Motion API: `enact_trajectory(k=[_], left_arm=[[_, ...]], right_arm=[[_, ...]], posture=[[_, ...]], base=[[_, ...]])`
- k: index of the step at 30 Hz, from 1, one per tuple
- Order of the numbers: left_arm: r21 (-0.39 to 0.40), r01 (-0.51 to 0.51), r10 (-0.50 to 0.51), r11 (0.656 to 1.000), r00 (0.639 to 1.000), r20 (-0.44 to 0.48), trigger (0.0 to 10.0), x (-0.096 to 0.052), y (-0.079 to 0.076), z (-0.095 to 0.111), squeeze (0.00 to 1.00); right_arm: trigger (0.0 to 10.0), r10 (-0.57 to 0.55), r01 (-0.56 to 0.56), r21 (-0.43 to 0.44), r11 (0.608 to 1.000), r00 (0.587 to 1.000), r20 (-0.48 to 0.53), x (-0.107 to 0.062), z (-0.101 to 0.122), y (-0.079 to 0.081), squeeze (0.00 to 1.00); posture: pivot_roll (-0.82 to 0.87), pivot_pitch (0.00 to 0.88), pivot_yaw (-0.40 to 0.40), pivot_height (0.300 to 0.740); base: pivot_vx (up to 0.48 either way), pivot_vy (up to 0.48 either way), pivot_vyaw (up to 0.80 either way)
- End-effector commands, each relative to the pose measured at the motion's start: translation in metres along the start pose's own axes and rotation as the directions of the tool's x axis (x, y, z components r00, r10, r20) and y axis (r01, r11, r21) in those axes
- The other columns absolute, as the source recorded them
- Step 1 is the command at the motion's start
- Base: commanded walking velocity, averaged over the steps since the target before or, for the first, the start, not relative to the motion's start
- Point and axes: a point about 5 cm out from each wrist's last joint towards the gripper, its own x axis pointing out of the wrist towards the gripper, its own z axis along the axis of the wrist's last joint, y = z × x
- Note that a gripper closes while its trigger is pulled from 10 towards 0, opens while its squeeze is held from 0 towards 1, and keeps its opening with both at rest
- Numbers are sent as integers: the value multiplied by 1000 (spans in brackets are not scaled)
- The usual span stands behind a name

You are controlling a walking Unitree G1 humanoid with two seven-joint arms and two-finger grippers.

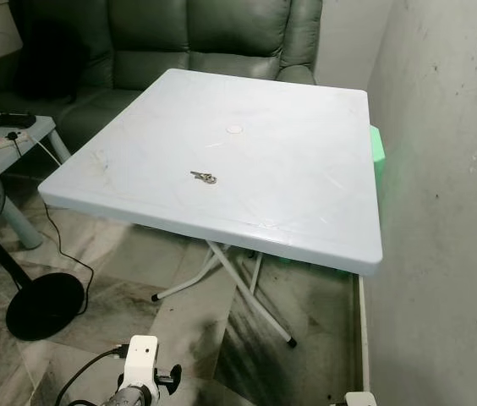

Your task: Hang keys on a hook

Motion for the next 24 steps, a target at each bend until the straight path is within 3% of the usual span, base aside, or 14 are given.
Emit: enact_trajectory(k=[1, 24], left_arm=[[-7, -10, 10, 1000, 1000, -8, 10000, -1, 5, -1, 0], [-12, -9, 9, 1000, 1000, -10, 10000, -1, 3, -2, 0]], right_arm=[[10000, 2, -2, 9, 1000, 1000, 3, 1, 1, 2, 0], [10000, -11, 12, 18, 1000, 999, -34, -2, -11, -2, 0]], posture=[[-35, 0, 8, 740], [-39, 0, 2, 740]], base=[[0, 319, 0], [0, 433, 0]])
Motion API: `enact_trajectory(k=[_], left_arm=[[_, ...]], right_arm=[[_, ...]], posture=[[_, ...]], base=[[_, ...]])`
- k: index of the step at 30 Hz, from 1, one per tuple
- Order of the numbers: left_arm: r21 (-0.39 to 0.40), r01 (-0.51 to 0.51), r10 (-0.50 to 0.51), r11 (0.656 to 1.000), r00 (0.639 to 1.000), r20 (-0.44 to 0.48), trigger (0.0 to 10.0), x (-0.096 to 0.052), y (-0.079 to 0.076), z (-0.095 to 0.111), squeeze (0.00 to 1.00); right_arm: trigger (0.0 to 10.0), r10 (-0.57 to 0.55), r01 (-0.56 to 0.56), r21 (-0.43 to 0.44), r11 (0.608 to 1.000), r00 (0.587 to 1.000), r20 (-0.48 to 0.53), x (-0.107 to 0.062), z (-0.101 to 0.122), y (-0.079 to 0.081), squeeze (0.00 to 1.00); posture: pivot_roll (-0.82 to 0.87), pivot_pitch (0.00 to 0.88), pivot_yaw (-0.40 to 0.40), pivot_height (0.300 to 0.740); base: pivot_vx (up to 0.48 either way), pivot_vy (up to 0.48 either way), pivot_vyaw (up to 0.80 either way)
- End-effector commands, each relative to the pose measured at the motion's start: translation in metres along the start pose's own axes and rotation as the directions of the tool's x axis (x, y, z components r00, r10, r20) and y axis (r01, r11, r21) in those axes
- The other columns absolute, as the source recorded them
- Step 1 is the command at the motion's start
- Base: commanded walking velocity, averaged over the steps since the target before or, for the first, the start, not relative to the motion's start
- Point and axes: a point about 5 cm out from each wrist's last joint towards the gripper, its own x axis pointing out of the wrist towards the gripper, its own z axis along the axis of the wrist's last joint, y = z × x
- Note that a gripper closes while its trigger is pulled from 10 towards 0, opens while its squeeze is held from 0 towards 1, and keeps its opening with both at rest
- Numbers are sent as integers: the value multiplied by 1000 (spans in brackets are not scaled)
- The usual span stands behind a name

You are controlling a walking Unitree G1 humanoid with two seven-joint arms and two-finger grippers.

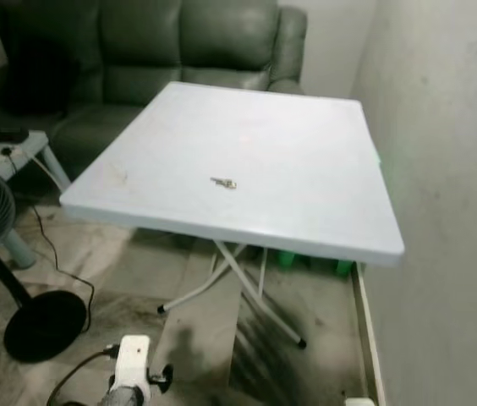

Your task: Hang keys on a hook

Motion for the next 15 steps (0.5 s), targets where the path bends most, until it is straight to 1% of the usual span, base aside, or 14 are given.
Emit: enact_trajectory(k=[1, 15], left_arm=[[17, -22, 22, 1000, 1000, 9, 10000, -1, 11, 5, 0], [21, -18, 18, 1000, 1000, 7, 10000, 0, 10, 5, 0]], right_arm=[[10000, 27, -27, 2, 1000, 999, 19, 2, 7, 9, 0], [10000, 32, -32, -3, 999, 999, 13, 2, 5, 12, 0]], posture=[[-39, 0, 2, 740], [-39, 0, -1, 740]], base=[[0, 458, 0], [0, 454, 0]])
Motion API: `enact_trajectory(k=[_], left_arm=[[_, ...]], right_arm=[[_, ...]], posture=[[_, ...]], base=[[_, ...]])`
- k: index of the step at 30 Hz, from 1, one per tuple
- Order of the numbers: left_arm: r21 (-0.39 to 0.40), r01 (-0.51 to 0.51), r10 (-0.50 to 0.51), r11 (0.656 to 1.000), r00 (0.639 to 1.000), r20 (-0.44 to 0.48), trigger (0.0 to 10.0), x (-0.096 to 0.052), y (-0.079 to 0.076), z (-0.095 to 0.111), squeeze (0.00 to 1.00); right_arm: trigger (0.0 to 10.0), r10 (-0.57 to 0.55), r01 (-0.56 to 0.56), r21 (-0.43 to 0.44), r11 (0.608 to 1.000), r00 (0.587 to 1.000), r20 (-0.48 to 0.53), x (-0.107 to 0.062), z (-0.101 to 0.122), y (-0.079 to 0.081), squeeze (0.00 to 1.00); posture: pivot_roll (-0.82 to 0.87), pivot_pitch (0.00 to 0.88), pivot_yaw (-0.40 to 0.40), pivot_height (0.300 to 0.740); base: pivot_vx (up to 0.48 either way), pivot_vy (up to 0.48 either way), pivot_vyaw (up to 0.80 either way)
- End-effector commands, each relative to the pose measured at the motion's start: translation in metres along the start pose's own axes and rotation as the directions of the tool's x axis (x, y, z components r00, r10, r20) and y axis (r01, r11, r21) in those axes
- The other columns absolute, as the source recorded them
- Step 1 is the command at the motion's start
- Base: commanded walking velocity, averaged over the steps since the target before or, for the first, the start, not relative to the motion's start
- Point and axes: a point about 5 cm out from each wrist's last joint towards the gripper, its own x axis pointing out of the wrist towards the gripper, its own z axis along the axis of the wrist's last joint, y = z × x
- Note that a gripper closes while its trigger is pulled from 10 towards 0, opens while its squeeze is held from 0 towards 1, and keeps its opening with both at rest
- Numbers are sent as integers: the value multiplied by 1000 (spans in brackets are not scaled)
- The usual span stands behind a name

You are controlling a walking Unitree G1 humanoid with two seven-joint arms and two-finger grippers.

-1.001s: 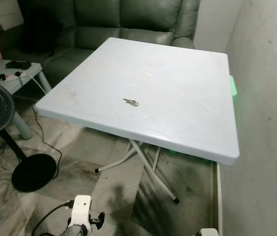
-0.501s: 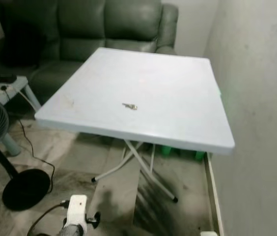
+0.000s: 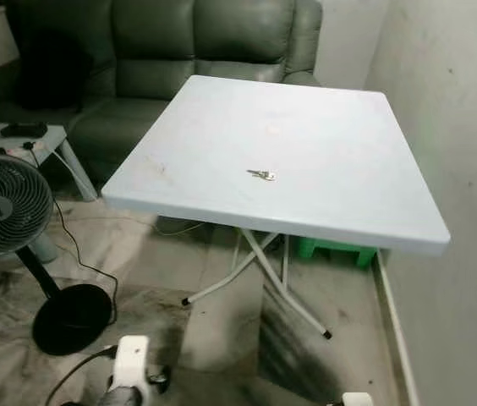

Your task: Hang keys on a hook

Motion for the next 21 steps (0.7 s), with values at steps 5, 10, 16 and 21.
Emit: enact_trajectory(k=[5, 10, 16, 21], left_arm=[[22, -31, 31, 999, 999, -8, 10000, -3, 15, -1, 0], [25, -32, 32, 999, 999, -6, 10000, -2, 15, 1, 0], [34, -34, 34, 999, 999, -2, 10000, -2, 16, 2, 0], [34, -36, 36, 999, 999, -2, 10000, -3, 16, 1, 0]], right_arm=[[10000, 17, -17, 5, 1000, 999, -27, -1, -7, 5, 0], [10000, 16, -16, 3, 1000, 999, -28, -1, -8, 3, 0], [10000, 15, -15, -1, 1000, 999, -30, -1, -8, 2, 0], [10000, 20, -20, 0, 1000, 999, -28, -1, -7, 5, 0]], posture=[[-39, 0, -2, 740], [-37, 0, -3, 740], [-35, 0, -2, 740], [-32, 0, -3, 740]], base=[[0, 455, 0], [0, 448, 0], [0, 186, 0], [0, 0, 0]])
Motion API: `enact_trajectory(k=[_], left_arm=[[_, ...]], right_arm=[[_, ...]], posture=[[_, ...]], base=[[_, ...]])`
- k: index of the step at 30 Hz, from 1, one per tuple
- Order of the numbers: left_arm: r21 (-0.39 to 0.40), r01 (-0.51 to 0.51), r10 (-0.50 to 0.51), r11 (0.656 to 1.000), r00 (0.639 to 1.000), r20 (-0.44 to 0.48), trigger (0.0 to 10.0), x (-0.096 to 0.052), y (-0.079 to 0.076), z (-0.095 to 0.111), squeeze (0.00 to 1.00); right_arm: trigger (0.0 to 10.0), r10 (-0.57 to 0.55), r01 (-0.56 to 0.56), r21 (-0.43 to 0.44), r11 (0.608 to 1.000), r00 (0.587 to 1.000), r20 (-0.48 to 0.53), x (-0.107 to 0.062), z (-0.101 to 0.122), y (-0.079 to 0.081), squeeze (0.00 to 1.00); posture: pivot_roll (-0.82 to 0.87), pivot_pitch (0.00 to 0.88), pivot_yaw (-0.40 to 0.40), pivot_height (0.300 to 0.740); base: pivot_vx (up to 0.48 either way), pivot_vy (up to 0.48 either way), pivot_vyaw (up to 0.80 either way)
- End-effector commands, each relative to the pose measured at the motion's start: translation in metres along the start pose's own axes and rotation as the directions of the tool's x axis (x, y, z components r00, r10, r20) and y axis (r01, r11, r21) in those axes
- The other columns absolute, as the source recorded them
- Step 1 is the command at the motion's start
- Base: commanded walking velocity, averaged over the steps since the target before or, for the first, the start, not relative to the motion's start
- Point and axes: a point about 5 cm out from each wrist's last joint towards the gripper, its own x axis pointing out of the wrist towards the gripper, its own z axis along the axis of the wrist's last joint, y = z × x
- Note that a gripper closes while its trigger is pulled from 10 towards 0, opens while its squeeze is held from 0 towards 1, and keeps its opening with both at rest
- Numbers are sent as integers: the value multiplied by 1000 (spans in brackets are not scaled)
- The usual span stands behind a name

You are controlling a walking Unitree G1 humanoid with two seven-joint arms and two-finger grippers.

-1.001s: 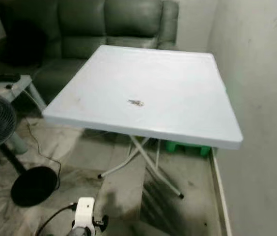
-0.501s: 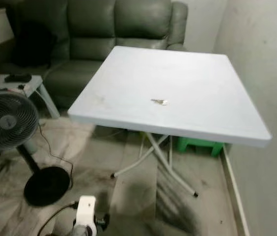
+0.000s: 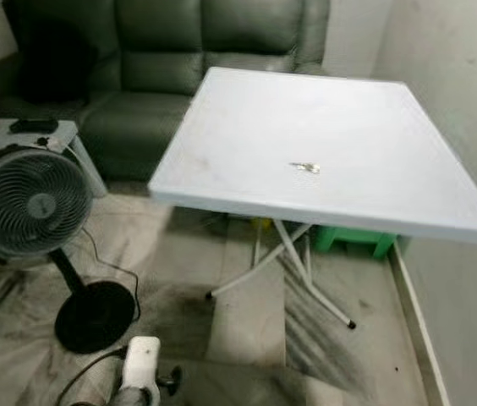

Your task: Hang keys on a hook

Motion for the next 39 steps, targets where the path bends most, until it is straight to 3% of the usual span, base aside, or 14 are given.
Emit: enact_trajectory(k=[1, 2, 14, 19, 29, 30, 31, 39], left_arm=[[3, 35, -35, 999, 999, 12, 10000, 3, -13, 4, 0], [4, 34, -34, 999, 999, 11, 10000, 2, -13, 3, 0], [-4, 36, -36, 999, 999, 12, 10000, 2, -13, 1, 0], [18, 65, -66, 998, 996, 57, 10000, 2, -14, 7, 0], [35, 131, -136, 991, 970, 203, 10000, 2, -17, 29, 0], [35, 138, -143, 990, 963, 230, 10000, 2, -17, 34, 0], [35, 152, -155, 988, 940, 305, 10000, 1, -16, 49, 0], [45, 181, -180, 982, 857, 482, 10000, -3, -14, 83, 0]], right_arm=[[10000, 31, -31, 5, 1000, 1000, 0, 1, 1, 8, 0], [10000, 31, -31, 7, 999, 1000, 2, 1, 1, 9, 1000], [10000, 26, -26, 8, 1000, 1000, 3, 1, 1, 7, 1000], [10000, 35, -34, -2, 999, 998, 43, 1, 6, 4, 1000], [10000, 78, -75, -18, 997, 966, 248, 3, 51, 6, 1000], [10000, 90, -87, -23, 996, 954, 286, 3, 60, 7, 1000], [10000, 125, -117, -42, 992, 914, 386, 1, 82, 11, 1000], [10000, 179, -149, -100, 984, 809, 560, -7, 118, 24, 1000]], posture=[[-32, 0, -3, 740], [-32, 0, -4, 740], [-31, 0, -5, 740], [-33, 0, 0, 740], [-45, 0, 3, 740], [-45, 0, 3, 740], [-46, 0, 1, 740], [-45, 0, -3, 740]], base=[[0, 0, 0], [0, 0, 0], [0, 0, 0], [0, 0, 0], [0, 0, 0], [0, 0, 0], [0, 0, 0], [0, 0, 0]])
